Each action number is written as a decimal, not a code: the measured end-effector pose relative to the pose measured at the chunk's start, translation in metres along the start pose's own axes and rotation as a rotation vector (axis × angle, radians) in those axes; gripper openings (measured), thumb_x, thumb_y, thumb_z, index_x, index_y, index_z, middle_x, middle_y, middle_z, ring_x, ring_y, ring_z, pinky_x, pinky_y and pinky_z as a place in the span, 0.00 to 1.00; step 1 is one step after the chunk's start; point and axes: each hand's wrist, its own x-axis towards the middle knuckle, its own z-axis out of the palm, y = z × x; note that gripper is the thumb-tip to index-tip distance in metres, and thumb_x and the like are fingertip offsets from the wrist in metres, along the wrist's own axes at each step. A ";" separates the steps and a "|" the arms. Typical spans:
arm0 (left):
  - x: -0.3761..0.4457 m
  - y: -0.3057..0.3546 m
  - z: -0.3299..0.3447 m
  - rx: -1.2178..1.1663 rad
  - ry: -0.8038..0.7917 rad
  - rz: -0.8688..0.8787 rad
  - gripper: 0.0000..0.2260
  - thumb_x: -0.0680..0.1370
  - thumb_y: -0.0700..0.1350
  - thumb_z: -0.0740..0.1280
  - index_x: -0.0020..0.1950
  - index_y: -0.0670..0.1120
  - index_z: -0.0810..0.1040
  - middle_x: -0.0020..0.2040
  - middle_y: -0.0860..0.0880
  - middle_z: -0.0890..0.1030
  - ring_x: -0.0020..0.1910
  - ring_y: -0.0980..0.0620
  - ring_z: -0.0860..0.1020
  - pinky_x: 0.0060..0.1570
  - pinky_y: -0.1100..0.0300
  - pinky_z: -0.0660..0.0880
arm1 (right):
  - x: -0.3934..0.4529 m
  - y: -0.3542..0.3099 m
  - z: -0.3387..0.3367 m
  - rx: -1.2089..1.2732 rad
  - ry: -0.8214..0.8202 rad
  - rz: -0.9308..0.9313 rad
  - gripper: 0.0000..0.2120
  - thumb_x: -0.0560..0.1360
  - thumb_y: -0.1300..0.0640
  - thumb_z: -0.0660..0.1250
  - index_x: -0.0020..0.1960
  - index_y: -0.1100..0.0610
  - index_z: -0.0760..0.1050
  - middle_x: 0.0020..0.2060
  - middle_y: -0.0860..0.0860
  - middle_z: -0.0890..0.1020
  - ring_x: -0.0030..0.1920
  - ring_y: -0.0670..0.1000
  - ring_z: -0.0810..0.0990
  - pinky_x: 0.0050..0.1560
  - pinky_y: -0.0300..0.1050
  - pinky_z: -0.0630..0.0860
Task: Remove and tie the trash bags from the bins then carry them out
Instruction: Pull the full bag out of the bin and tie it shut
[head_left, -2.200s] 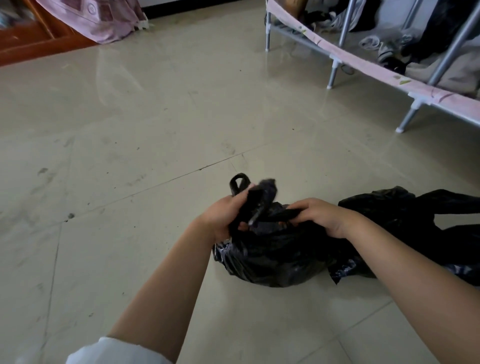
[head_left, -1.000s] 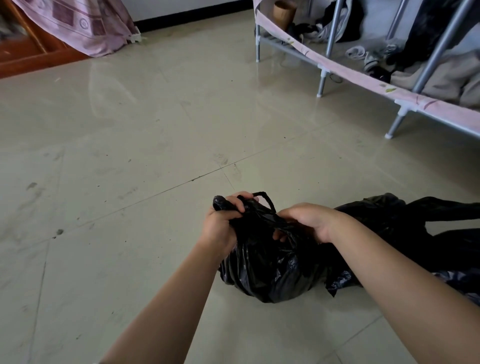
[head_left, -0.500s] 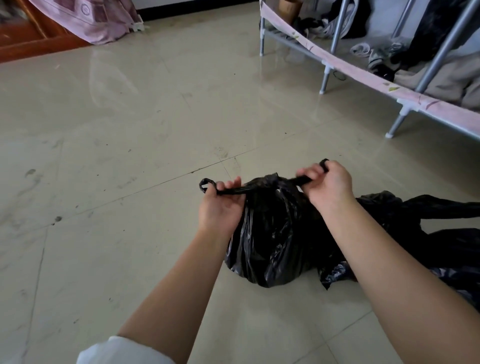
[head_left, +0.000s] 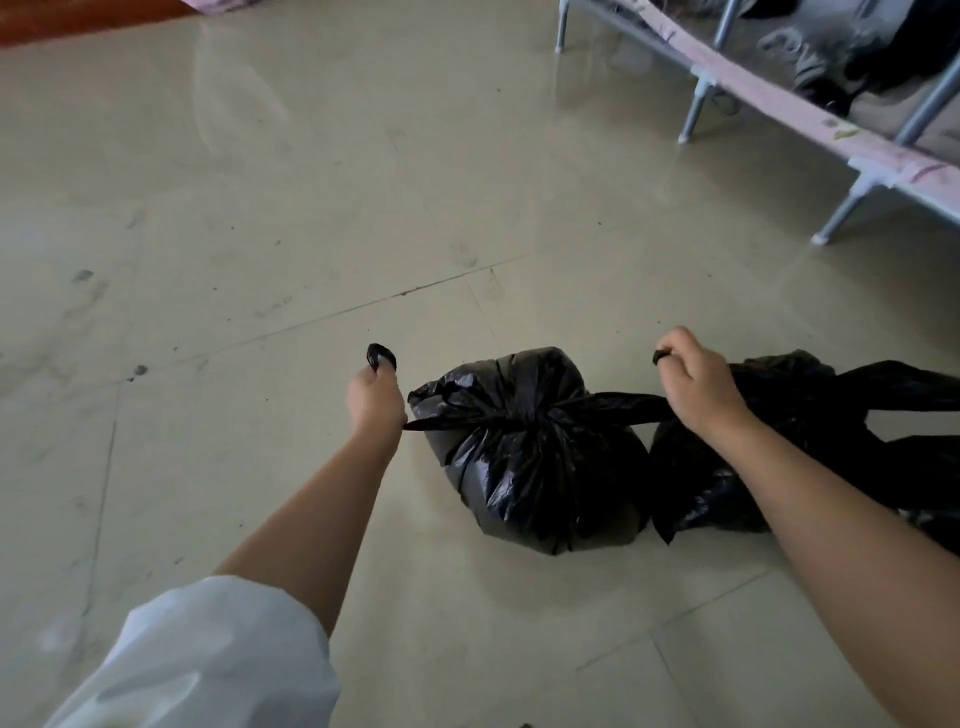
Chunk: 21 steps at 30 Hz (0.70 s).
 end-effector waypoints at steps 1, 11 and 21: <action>0.001 0.000 0.001 -0.020 -0.019 0.019 0.18 0.81 0.46 0.53 0.30 0.48 0.59 0.28 0.49 0.62 0.26 0.52 0.60 0.28 0.61 0.59 | -0.001 -0.004 0.000 -0.079 -0.103 -0.049 0.04 0.76 0.67 0.54 0.46 0.63 0.66 0.30 0.56 0.68 0.36 0.55 0.67 0.31 0.45 0.57; -0.040 -0.001 0.020 -0.333 -0.277 -0.449 0.12 0.79 0.43 0.60 0.36 0.41 0.66 0.34 0.47 0.67 0.32 0.52 0.67 0.38 0.60 0.69 | 0.004 -0.014 0.021 -0.858 -0.356 -0.077 0.14 0.73 0.64 0.58 0.59 0.62 0.68 0.57 0.57 0.76 0.62 0.58 0.67 0.53 0.48 0.71; -0.049 0.011 0.051 -0.376 -0.315 -0.006 0.14 0.82 0.43 0.53 0.42 0.42 0.73 0.41 0.45 0.78 0.45 0.46 0.78 0.56 0.51 0.76 | 0.001 -0.019 0.008 -0.874 -0.355 -0.067 0.09 0.73 0.63 0.58 0.43 0.54 0.76 0.50 0.55 0.80 0.58 0.57 0.74 0.52 0.48 0.65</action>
